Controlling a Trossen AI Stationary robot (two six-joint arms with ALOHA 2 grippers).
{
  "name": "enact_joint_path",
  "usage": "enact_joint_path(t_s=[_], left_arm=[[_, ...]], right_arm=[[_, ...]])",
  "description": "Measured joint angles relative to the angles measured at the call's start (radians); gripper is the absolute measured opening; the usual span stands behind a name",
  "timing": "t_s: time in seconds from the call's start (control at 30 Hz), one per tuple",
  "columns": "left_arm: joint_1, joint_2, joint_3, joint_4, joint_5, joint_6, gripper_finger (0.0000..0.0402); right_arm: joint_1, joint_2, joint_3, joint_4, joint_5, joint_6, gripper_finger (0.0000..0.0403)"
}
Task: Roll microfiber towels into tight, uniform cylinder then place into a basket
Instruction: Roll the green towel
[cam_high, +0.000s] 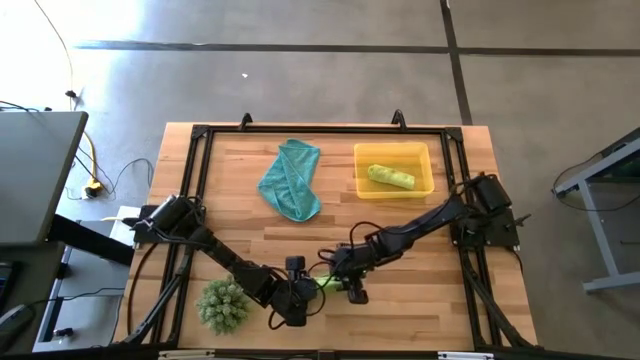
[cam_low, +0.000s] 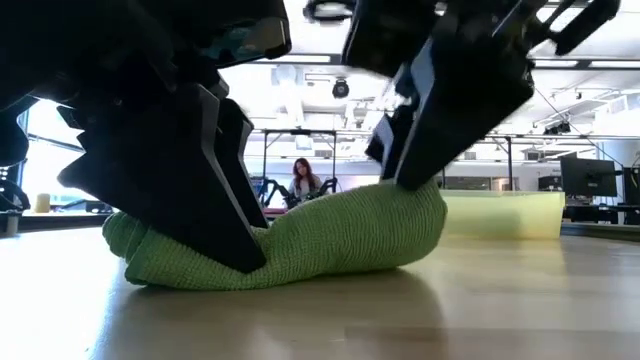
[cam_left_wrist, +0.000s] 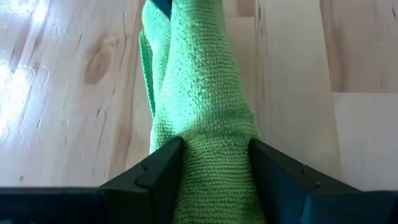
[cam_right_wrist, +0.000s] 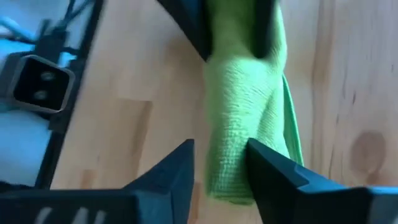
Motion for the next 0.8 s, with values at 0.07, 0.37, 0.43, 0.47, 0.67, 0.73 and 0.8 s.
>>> enact_joint_path(t_s=[0.07, 0.37, 0.43, 0.47, 0.67, 0.73, 0.8], left_arm=[[0.000, 0.000, 0.000, 0.001, 0.000, -0.004, 0.0176], [0.000, 0.001, -0.001, 0.001, -0.005, -0.046, 0.0176], [0.000, 0.002, -0.001, 0.001, -0.006, -0.045, 0.0176], [0.000, 0.002, -0.001, 0.001, -0.006, -0.046, 0.0176], [0.000, 0.002, -0.002, 0.007, -0.008, -0.048, 0.0176], [0.000, 0.002, -0.002, 0.008, -0.008, -0.052, 0.0176], [0.000, 0.002, -0.002, 0.008, -0.008, -0.065, 0.0176]], right_arm=[[0.017, -0.006, 0.000, 0.020, 0.028, -0.050, 0.0144], [0.156, -0.007, 0.002, 0.093, 0.411, -0.348, 0.0146], [0.183, -0.008, 0.002, 0.117, 0.456, -0.366, 0.0146], [0.195, -0.008, 0.002, 0.131, 0.473, -0.374, 0.0146], [0.232, 0.032, 0.006, 0.243, 0.560, -0.389, 0.0146], [0.225, 0.061, 0.006, 0.262, 0.574, -0.389, 0.0146], [0.216, 0.080, 0.006, 0.270, 0.575, -0.390, 0.0146]])
